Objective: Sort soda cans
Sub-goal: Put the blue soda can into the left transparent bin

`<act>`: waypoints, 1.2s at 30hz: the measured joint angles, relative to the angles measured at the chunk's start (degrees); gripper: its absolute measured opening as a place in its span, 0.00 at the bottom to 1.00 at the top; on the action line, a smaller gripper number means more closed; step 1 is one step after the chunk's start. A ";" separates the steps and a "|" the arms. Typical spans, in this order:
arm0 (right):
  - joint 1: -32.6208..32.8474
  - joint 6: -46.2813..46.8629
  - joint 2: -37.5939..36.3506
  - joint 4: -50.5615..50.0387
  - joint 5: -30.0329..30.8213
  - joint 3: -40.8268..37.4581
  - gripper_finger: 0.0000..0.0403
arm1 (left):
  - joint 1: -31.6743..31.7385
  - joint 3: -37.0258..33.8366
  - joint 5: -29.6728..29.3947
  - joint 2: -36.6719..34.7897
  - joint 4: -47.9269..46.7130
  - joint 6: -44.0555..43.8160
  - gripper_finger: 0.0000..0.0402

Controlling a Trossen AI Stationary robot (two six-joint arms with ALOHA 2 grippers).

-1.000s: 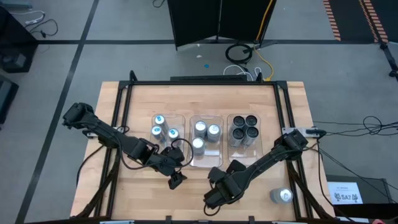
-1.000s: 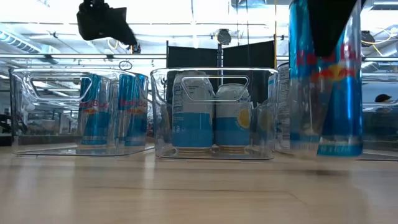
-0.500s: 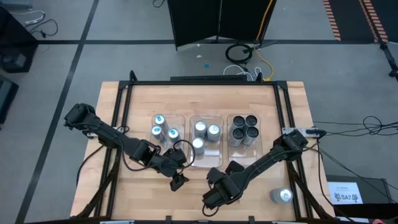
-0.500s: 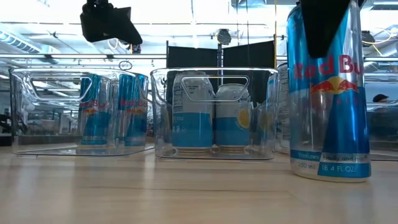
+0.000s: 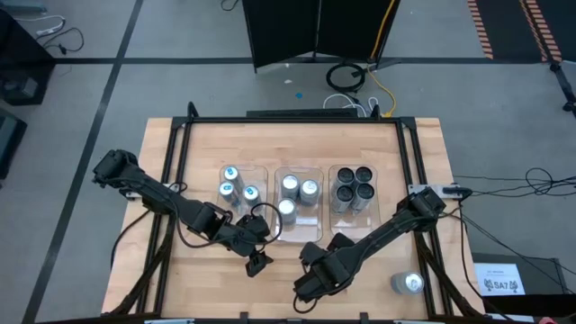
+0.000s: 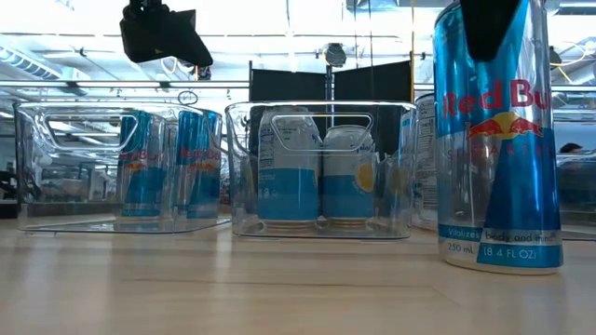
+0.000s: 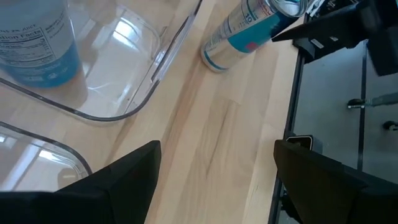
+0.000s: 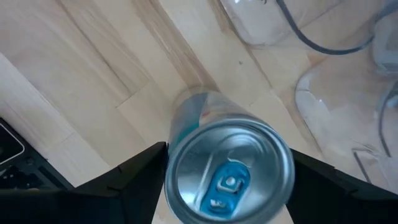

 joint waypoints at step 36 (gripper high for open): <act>13.31 17.16 -0.74 -6.91 16.46 15.17 0.69 | 0.45 24.07 -2.51 15.55 -0.10 29.84 0.80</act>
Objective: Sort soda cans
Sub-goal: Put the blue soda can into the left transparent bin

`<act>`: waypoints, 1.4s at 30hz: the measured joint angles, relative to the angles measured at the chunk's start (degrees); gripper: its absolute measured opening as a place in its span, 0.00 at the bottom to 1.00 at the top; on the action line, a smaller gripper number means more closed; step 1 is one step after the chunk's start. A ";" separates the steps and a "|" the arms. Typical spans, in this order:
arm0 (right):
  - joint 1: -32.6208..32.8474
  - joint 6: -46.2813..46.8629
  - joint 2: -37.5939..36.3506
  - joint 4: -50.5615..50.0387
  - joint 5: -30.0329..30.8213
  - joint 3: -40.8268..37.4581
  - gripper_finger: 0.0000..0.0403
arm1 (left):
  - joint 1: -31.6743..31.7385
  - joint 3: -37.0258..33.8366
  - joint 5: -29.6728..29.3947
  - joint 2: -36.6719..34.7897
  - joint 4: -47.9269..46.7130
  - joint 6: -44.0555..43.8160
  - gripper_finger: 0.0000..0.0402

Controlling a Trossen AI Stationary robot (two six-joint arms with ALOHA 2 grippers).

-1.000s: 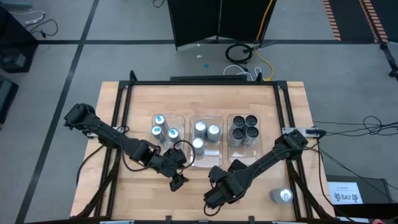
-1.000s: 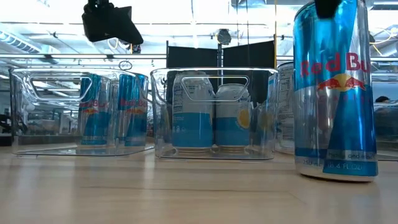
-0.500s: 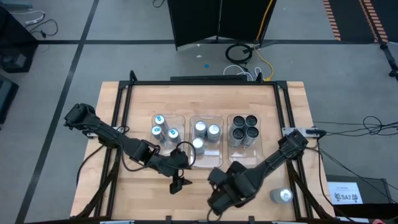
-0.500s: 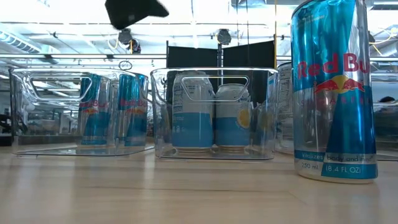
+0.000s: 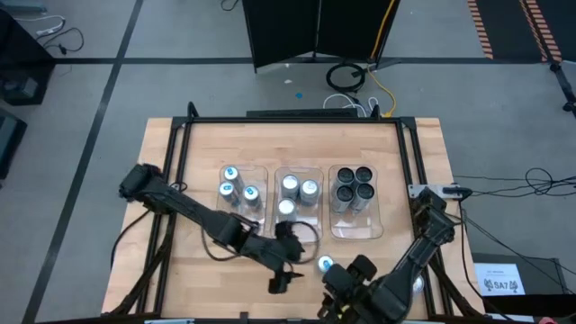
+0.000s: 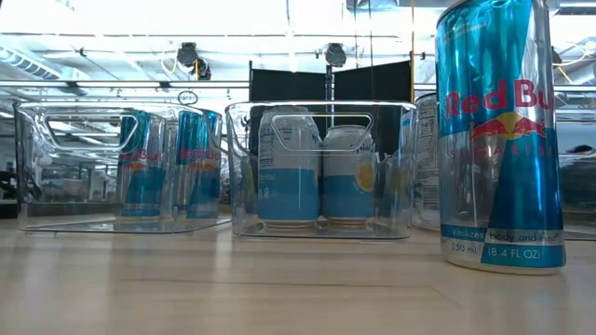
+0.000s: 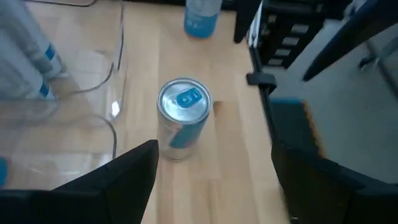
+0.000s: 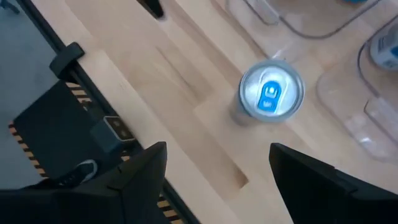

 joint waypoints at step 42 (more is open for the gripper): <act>20.50 43.44 0.00 0.81 -10.09 -10.10 0.69 | 0.82 12.49 -2.98 15.79 0.61 9.13 0.80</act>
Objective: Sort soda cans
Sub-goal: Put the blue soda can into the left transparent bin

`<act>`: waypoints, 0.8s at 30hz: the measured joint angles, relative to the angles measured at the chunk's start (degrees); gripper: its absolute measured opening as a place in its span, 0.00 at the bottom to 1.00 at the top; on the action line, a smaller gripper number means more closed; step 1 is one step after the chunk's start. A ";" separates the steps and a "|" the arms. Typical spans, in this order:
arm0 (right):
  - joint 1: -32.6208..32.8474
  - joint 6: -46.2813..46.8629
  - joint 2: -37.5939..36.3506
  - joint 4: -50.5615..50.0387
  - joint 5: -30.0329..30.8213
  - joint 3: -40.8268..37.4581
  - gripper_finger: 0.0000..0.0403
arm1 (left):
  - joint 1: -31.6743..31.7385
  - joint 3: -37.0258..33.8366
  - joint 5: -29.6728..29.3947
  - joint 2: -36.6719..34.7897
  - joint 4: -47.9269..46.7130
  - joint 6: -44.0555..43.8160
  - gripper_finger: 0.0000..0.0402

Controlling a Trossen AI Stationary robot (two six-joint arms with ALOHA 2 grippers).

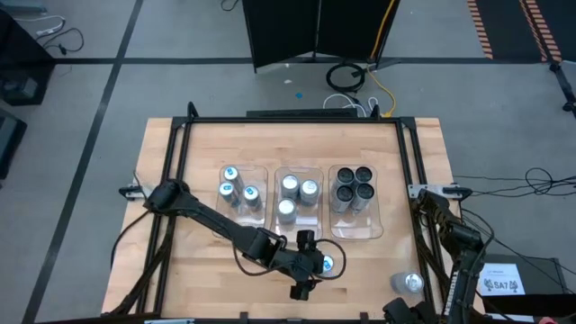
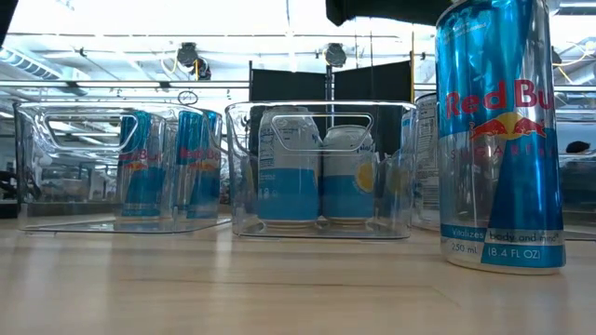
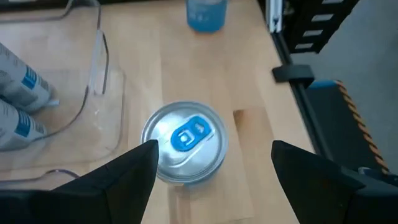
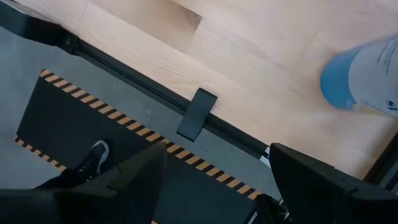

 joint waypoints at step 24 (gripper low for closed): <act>-0.06 -0.41 0.00 -0.79 0.15 0.00 0.69 | -0.14 1.59 -0.22 0.72 1.84 -0.09 0.80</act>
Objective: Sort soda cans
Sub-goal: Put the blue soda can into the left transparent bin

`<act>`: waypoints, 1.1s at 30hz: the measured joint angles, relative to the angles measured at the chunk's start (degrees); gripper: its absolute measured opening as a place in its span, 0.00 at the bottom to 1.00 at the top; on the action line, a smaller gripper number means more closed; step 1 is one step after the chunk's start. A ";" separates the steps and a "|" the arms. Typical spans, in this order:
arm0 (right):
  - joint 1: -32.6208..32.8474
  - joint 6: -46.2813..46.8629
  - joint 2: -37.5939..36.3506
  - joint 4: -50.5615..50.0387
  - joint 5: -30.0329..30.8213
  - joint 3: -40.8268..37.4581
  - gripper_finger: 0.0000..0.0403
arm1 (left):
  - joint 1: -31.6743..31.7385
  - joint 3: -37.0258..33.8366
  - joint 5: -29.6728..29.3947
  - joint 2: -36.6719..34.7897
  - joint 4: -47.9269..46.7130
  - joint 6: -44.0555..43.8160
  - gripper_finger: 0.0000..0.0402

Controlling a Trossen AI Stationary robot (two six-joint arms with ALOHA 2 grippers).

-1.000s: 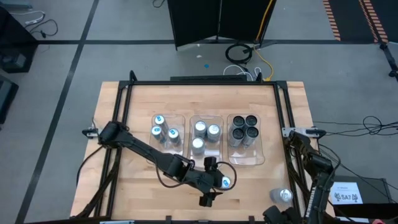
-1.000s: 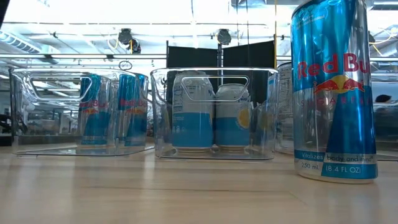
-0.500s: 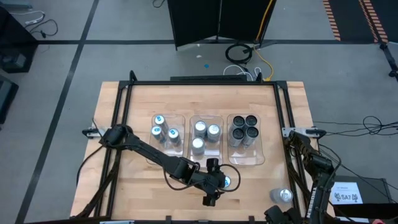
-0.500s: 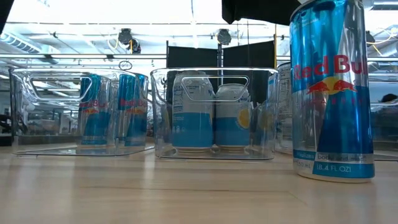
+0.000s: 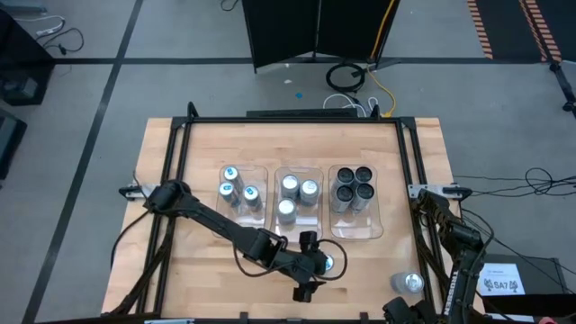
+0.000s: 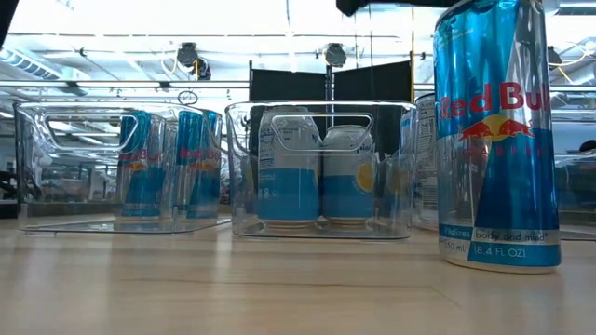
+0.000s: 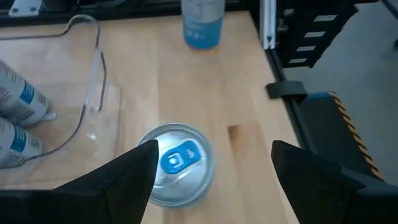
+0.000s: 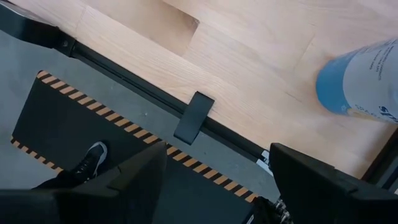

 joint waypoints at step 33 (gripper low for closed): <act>-0.55 0.02 0.02 0.04 5.83 0.00 0.69 | 1.03 -0.06 -4.22 -0.59 4.53 -7.52 0.97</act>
